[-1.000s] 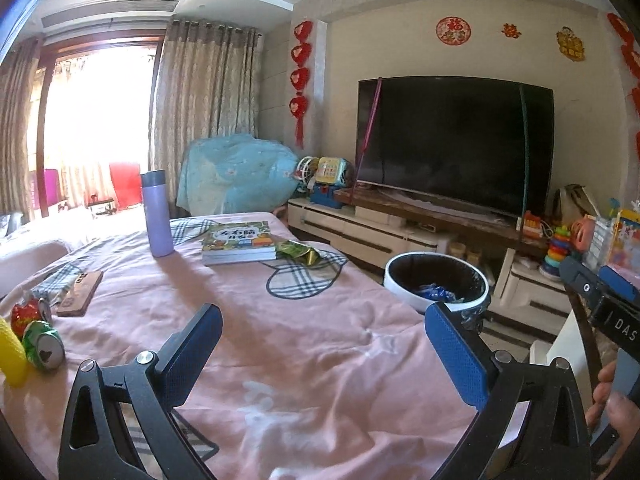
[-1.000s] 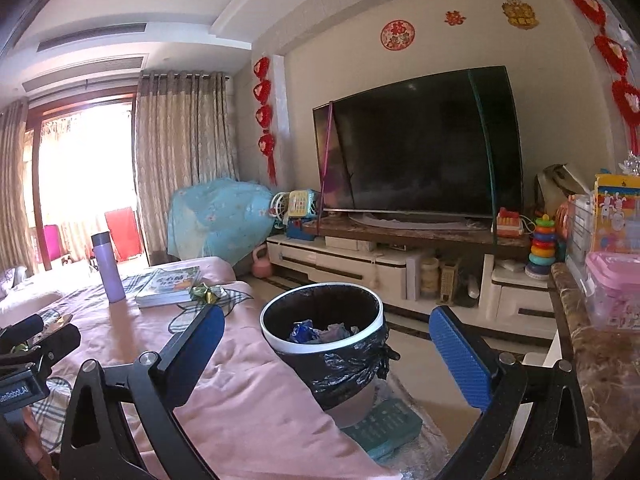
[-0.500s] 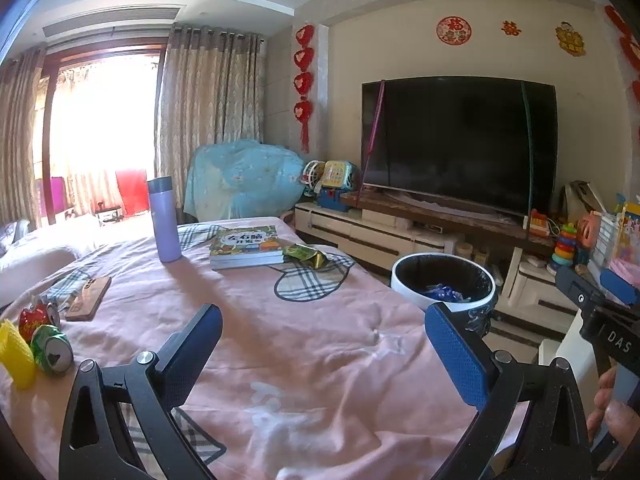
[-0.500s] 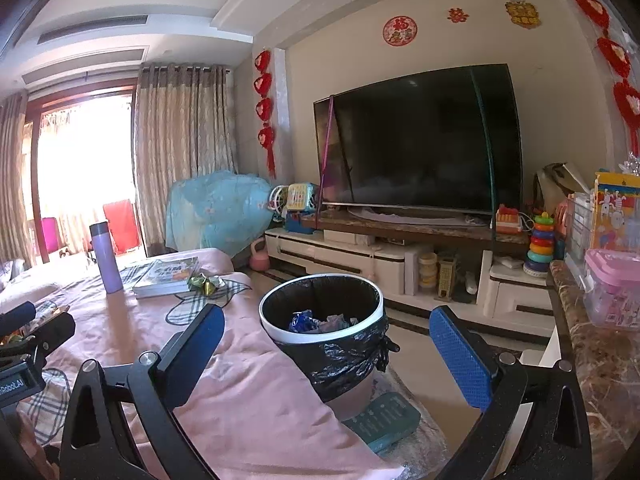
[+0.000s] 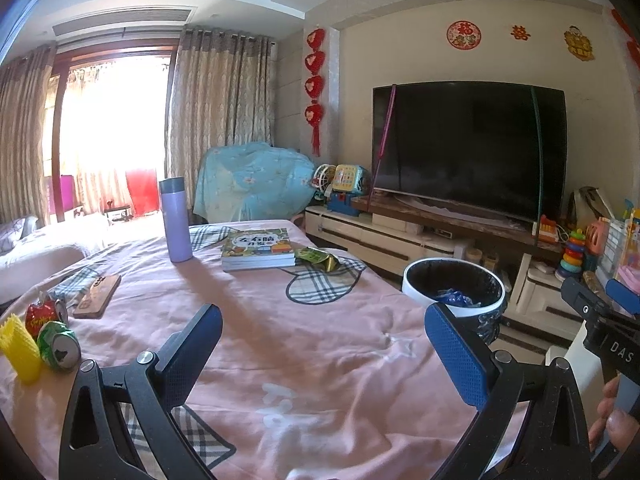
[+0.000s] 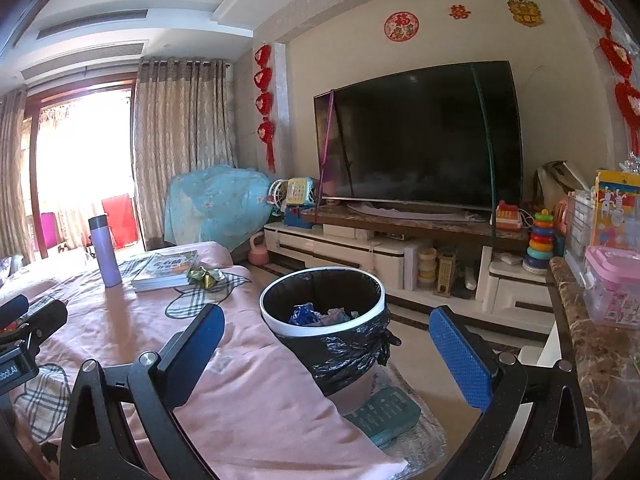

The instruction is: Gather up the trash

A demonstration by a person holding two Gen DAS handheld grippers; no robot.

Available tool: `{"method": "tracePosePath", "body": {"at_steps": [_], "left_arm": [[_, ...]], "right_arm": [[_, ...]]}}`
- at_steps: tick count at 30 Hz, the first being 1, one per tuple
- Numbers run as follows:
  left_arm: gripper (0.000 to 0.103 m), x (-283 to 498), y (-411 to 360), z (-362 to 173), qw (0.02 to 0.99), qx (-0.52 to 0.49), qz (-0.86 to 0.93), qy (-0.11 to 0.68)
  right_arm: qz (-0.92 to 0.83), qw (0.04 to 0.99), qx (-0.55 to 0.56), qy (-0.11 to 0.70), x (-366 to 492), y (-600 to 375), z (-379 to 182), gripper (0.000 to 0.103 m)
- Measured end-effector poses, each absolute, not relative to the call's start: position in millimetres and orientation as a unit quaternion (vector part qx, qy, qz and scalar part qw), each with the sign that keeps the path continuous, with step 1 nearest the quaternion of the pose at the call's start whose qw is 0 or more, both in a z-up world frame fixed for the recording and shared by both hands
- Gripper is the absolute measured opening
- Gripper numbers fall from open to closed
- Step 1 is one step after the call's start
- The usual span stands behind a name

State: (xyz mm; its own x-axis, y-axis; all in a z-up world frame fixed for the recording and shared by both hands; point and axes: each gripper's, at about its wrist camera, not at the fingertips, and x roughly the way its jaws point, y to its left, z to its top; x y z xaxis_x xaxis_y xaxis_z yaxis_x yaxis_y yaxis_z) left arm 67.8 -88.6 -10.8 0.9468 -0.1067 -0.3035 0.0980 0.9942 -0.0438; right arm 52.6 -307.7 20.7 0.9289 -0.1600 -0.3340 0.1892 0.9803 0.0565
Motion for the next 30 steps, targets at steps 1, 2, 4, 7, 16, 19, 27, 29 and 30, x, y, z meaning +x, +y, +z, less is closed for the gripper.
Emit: {"method": "tracePosePath", "body": {"at_steps": [1,2,4,7,16,19,27,29,30], "left_arm": [[0.102,68.2,-88.9,-10.8,0.987,-0.013,-0.052,0.154],[0.102,68.3,-88.5,-11.1,0.987,-0.013,-0.052,0.154],[0.102,68.8,-88.0,-12.1,0.987,-0.013,-0.051,0.155],[0.102,68.8,-87.5,-12.8,0.986,-0.014,-0.05,0.156],[0.102,69.1,-87.5,-13.8,0.987,-0.011,-0.049,0.155],[0.102,69.7,-87.9,-14.8,0.987,-0.01,-0.049,0.155],[0.102,71.5,-86.8,-17.7,0.986,-0.01,-0.051,0.158],[0.102,71.7,-86.5,-18.2,0.986,-0.01,-0.052,0.159],[0.102,72.1,-85.9,-18.6,0.986,-0.009,-0.051,0.16]], "right_arm": [[-0.089,0.981,0.044,0.166,52.8,-307.3,20.5,0.103],[-0.088,0.981,0.043,0.166,52.7,-306.9,20.8,0.103],[-0.087,0.981,0.044,0.166,53.1,-307.0,20.2,0.103],[-0.087,0.981,0.045,0.165,52.4,-307.0,20.0,0.103],[-0.085,0.982,0.05,0.161,50.9,-308.5,19.8,0.103],[-0.084,0.982,0.05,0.159,50.4,-308.6,19.8,0.103],[-0.083,0.982,0.052,0.16,50.3,-307.0,19.4,0.103],[-0.083,0.982,0.051,0.161,50.5,-306.6,19.3,0.103],[-0.083,0.982,0.052,0.161,50.5,-306.7,19.2,0.103]]}}
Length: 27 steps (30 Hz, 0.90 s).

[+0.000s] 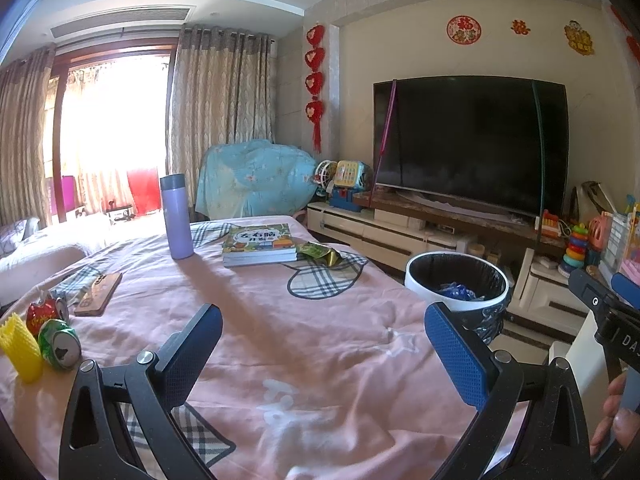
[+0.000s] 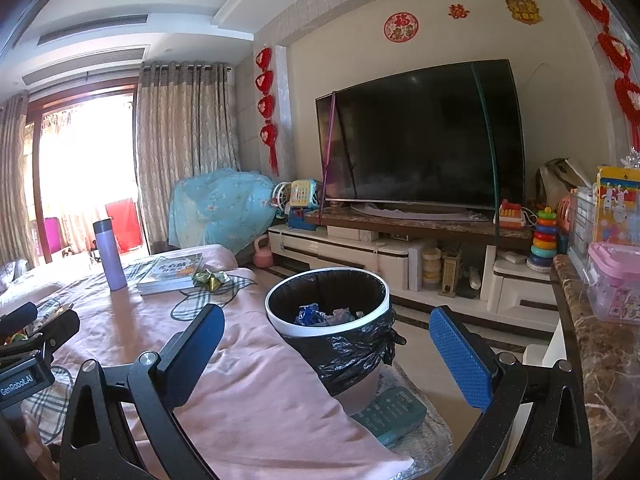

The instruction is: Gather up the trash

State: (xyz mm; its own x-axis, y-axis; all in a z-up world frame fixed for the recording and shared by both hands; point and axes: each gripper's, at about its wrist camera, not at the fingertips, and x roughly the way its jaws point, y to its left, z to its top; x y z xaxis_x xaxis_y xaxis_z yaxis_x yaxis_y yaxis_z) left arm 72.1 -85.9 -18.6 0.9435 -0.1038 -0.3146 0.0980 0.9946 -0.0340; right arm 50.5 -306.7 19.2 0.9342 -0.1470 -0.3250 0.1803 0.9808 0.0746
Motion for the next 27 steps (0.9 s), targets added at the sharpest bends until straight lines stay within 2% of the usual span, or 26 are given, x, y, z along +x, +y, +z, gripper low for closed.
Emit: {"method": "tracePosePath", "body": {"at_steps": [27], "left_arm": [[0.102,73.1,-82.6,-19.5,0.985,-0.009,-0.053,0.163]], "right_arm": [[-0.079,0.983,0.052,0.158,49.5,-303.5,18.2,0.103]]}}
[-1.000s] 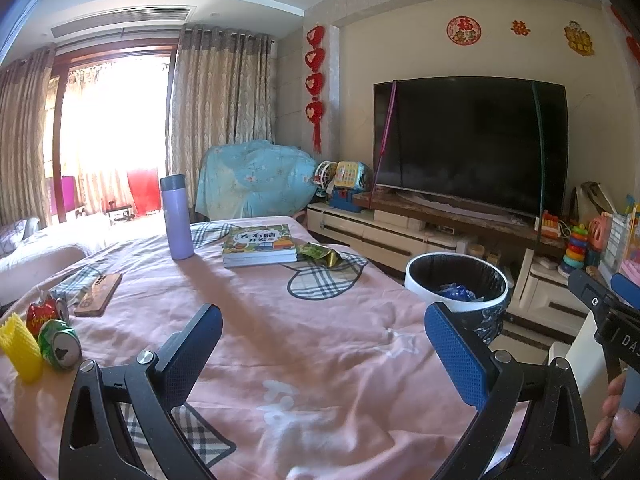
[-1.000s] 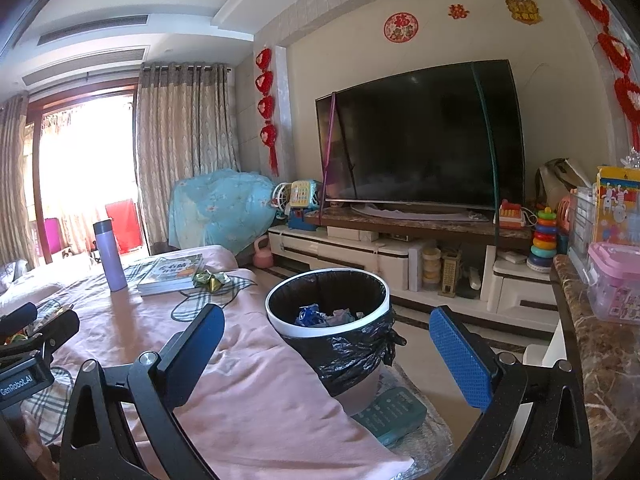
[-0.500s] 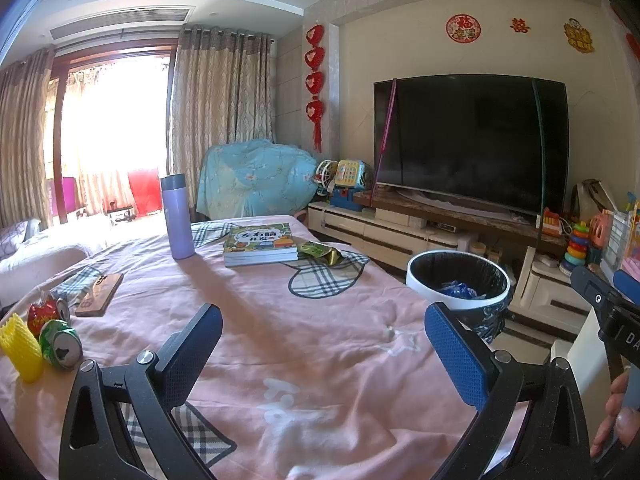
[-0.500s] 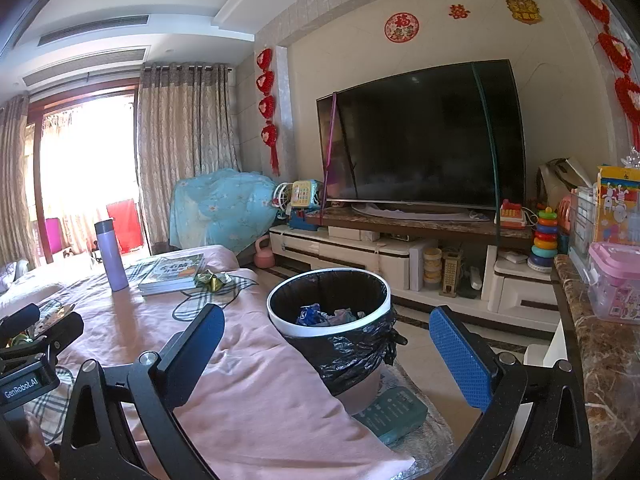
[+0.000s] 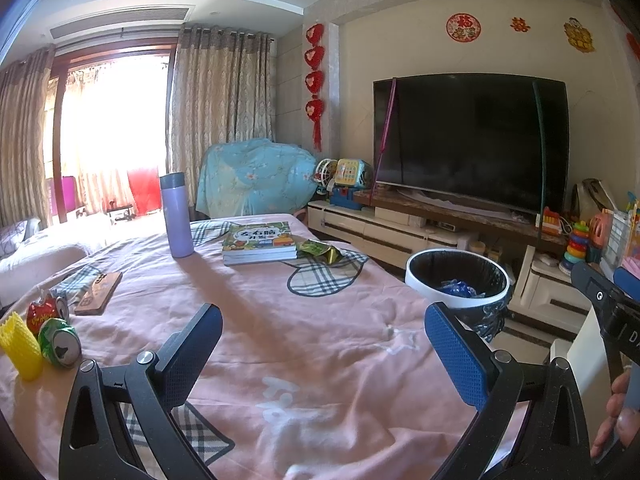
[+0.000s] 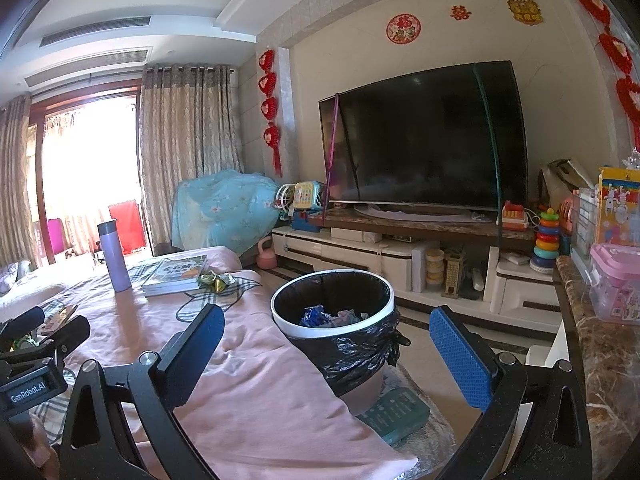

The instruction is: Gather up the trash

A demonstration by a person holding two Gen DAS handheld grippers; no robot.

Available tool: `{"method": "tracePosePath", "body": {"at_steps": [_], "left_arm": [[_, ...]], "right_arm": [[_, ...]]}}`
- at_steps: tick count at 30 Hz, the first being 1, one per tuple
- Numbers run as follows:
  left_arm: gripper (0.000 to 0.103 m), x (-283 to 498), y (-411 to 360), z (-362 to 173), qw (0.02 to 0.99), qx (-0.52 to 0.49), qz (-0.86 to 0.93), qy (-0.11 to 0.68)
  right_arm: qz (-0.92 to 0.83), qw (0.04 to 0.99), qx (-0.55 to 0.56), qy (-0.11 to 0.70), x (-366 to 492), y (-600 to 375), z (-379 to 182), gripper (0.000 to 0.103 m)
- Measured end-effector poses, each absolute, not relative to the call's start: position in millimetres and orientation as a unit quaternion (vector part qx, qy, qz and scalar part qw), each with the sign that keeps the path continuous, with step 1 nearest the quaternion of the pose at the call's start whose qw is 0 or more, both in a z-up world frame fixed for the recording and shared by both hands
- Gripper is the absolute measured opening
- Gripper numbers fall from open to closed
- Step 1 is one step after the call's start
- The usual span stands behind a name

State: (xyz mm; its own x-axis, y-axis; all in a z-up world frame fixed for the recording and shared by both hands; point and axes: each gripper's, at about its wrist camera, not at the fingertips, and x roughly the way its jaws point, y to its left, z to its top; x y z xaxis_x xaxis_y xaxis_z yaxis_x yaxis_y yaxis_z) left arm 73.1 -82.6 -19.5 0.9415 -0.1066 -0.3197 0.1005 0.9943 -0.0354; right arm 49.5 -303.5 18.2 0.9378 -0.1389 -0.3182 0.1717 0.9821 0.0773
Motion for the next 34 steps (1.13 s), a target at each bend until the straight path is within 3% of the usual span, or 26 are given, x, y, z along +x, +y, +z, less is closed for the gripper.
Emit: {"method": "tracePosePath", "body": {"at_steps": [34], "left_arm": [[0.102,86.3,-84.6,-21.7,0.98,-0.004,-0.064,0.187]], "right_arm": [[-0.061,0.981,0.072,0.171,59.0,-303.6,14.9,0.103]]}}
